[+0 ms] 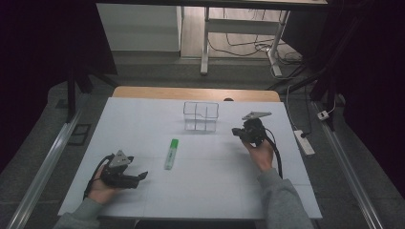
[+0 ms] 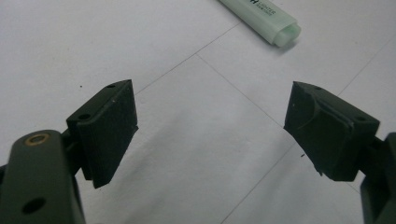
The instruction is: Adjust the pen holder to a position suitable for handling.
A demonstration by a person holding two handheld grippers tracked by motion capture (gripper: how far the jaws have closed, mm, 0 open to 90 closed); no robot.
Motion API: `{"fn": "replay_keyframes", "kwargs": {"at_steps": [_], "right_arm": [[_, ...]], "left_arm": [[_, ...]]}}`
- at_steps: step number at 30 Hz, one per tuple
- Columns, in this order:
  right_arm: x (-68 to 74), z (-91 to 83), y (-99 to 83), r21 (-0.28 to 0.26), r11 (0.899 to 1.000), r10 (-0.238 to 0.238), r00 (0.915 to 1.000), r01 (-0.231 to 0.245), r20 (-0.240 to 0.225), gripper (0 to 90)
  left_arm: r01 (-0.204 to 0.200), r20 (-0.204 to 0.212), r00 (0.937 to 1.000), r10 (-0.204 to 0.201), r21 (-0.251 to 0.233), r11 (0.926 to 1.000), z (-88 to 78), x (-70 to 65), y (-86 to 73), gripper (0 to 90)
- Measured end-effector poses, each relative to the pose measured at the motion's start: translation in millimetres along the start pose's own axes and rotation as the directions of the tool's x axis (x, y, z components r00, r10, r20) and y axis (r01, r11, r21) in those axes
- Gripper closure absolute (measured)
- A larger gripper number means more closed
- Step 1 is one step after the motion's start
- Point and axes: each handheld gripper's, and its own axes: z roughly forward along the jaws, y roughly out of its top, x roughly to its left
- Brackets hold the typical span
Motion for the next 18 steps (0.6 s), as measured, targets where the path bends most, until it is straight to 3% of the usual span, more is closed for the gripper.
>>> {"fn": "replay_keyframes", "kwargs": {"at_steps": [6,13,18], "right_arm": [[0.0,-25.8,-26.8,0.003,1.000,0.012,0.9999,-0.013,0.007,83.0],[8.2,-44.6,-47.3,0.018,1.000,0.007,0.9999,-0.007,0.013,49.0],[12.7,-58.2,-58.4,0.004,1.000,0.020,0.9996,-0.020,-0.022,41.3]], "left_arm": [[0.000,-0.002,1.0000,0.000,0.001,1.0000,0.2,-0.1,0.1,17.0],[0.005,-0.006,1.0000,-0.005,0.001,1.0000,0.1,0.8,-0.1,17.0],[0.004,-0.006,1.0000,-0.004,0.000,1.0000,0.0,1.4,-0.2,17.0]]}}
